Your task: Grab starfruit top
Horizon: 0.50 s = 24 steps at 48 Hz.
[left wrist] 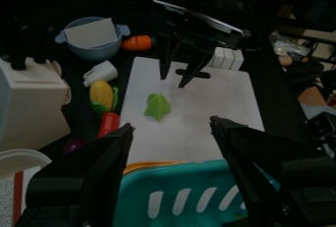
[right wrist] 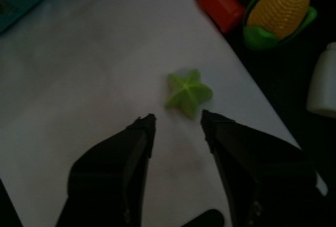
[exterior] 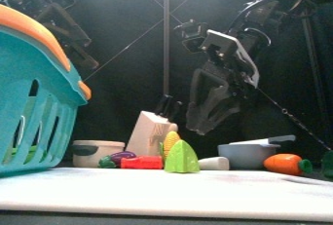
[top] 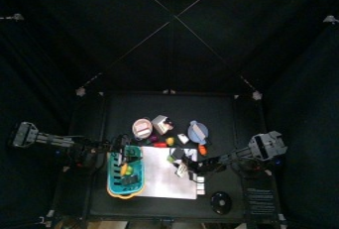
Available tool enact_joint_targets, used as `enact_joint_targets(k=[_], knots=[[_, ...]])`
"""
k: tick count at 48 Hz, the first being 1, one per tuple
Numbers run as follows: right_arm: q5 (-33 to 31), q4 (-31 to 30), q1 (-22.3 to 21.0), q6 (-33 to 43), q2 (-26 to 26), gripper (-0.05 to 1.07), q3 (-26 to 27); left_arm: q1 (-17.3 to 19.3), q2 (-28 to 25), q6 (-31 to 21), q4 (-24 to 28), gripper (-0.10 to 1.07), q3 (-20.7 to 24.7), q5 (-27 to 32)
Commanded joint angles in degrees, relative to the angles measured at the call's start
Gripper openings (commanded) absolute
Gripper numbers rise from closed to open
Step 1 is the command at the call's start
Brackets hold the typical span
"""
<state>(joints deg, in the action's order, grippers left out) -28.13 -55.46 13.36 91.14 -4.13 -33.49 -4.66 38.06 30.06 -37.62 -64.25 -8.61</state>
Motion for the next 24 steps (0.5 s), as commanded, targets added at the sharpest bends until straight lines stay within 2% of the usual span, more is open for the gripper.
enact_joint_targets(k=[1, 8, 24], knots=[[0.09, -1.14, -0.26, -0.09, 0.62, 0.9, 1.49, -0.09, 0.0, 0.0, 0.18, 0.97, 1.67, 0.09], [0.18, -2.81, -1.05, 0.0, -1.23, 1.0, 2.81, -0.09, 0.0, 0.09, 0.18, 0.97, 1.58, 0.09], [0.18, -4.04, -4.48, -0.18, -7.21, 1.0, 5.01, -0.09, 0.0, 0.0, 0.18, 0.97, 1.41, 0.09]])
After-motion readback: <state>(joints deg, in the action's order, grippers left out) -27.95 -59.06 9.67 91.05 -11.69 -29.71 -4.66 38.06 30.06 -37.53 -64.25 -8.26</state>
